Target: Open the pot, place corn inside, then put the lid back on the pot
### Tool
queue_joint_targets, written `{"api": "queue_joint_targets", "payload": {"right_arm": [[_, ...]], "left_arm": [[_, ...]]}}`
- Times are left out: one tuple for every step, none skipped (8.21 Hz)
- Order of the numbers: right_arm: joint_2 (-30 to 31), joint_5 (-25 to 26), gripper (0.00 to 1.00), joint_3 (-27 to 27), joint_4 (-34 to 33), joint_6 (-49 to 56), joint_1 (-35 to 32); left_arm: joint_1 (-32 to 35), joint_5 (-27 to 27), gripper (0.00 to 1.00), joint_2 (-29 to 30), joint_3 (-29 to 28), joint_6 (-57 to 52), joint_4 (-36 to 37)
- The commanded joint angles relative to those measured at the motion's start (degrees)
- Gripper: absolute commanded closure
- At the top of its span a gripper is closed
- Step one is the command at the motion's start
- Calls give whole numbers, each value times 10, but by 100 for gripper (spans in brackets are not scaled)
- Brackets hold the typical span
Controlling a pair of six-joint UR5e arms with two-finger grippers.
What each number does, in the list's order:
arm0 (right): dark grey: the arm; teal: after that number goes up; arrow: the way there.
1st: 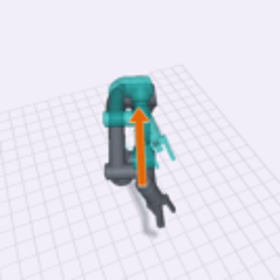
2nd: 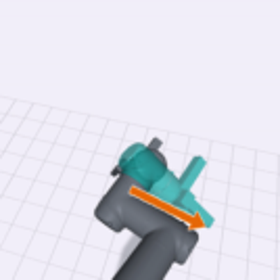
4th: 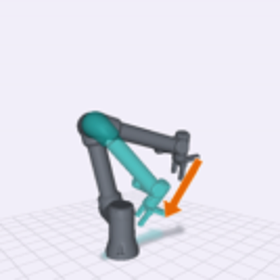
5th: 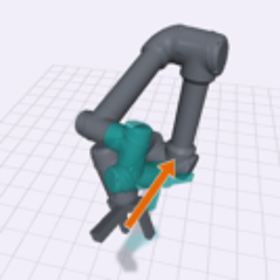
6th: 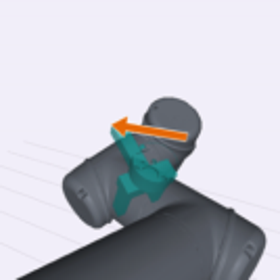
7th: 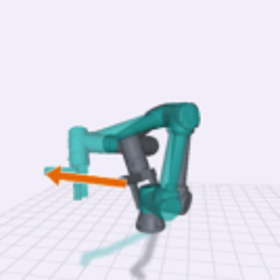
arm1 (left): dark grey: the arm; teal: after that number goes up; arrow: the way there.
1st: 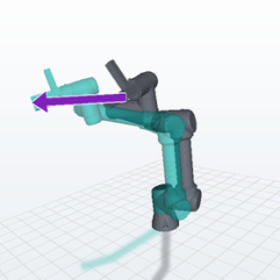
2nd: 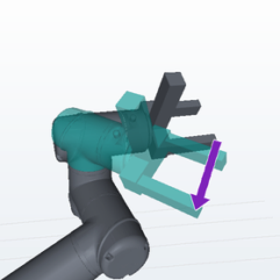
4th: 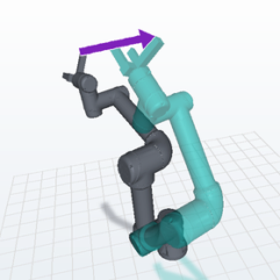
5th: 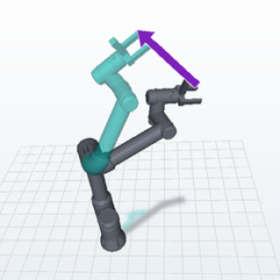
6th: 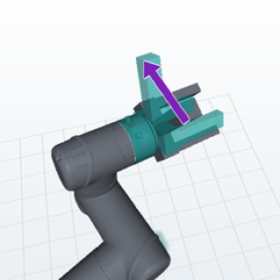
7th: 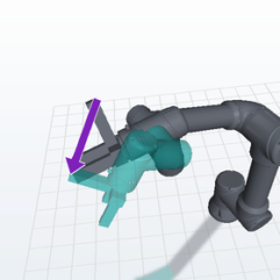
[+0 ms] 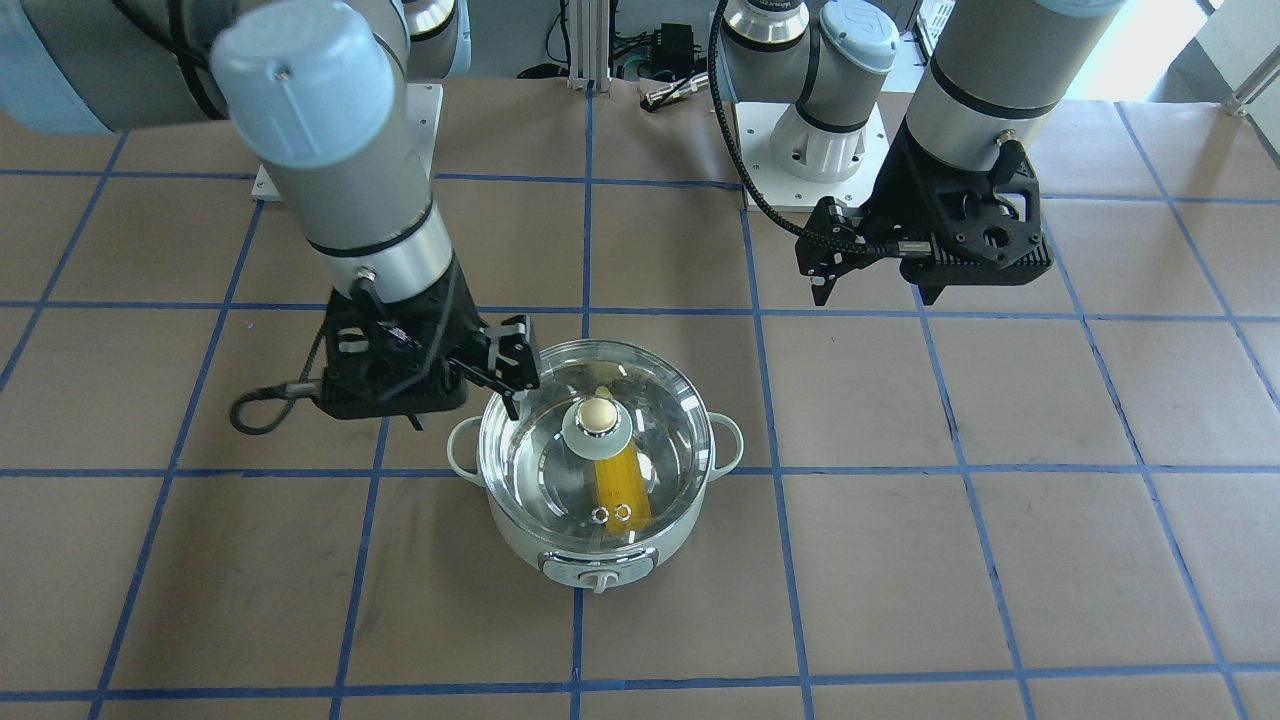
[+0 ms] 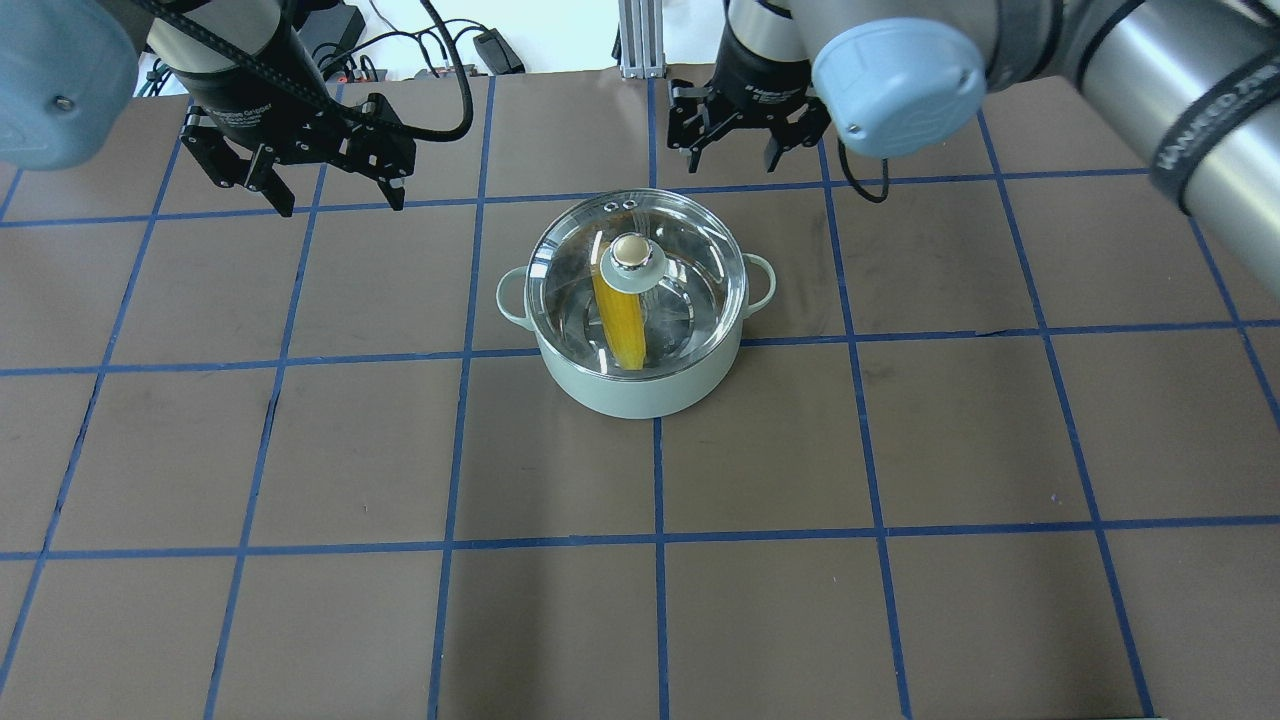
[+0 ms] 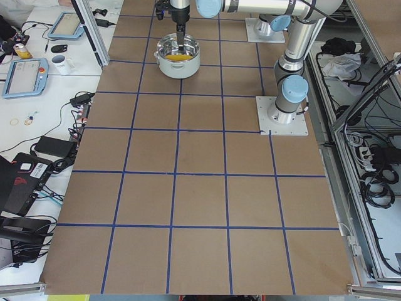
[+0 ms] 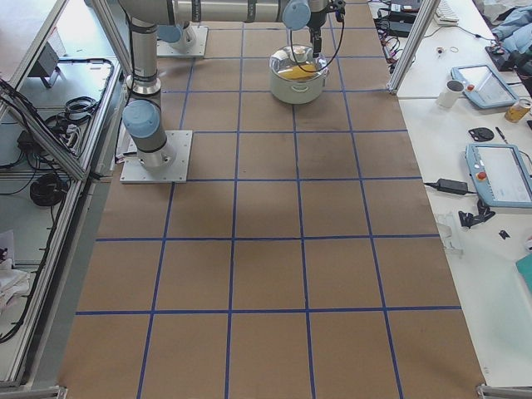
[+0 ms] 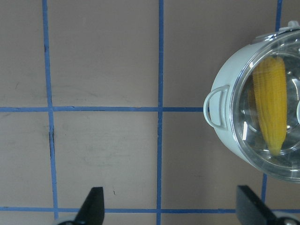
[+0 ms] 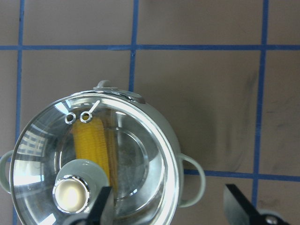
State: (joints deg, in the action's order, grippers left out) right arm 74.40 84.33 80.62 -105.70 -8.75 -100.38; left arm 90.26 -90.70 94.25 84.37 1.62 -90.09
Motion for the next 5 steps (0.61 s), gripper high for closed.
{"api": "queue_joint_targets", "payload": {"right_arm": [[98,35,0,8,124,49,61],[112,36,0,9,144,74,62],[112,37,0,10,138,81,67],[112,37,0,10,138,85,67],[112,38,0,10,142,85,67]], "left_arm": [[0,0,0,1,0,1,0],[0,0,0,1,0,1,0],[0,-1,0,1,0,1,0],[0,-1,0,1,0,1,0],[0,0,0,1,0,1,0]]}}
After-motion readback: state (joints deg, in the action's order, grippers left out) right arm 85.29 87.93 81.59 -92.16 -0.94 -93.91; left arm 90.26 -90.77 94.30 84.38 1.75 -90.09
